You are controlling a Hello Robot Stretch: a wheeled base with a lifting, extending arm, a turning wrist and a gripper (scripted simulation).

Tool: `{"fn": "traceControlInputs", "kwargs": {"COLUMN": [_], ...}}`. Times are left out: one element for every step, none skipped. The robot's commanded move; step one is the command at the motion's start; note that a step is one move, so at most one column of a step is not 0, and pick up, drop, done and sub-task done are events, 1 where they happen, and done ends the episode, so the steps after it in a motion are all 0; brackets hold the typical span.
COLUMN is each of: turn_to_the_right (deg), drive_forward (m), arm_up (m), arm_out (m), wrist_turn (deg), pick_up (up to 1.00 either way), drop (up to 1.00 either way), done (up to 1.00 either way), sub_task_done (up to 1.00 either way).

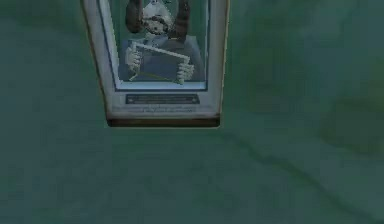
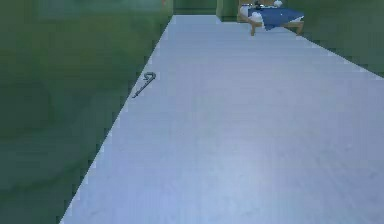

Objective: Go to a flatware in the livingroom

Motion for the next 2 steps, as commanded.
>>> {"fn": "traceControlInputs", "kwargs": {"turn_to_the_right": [-45.0, -45.0], "drive_forward": [0.0, 0.0], "arm_up": [0.0, 0.0], "arm_out": [0.0, 0.0], "wrist_turn": [0.0, 0.0], "pick_up": [0.0, 0.0], "drop": [0.0, 0.0], "done": [0.0, 0.0], "sub_task_done": [0.0, 0.0]}}
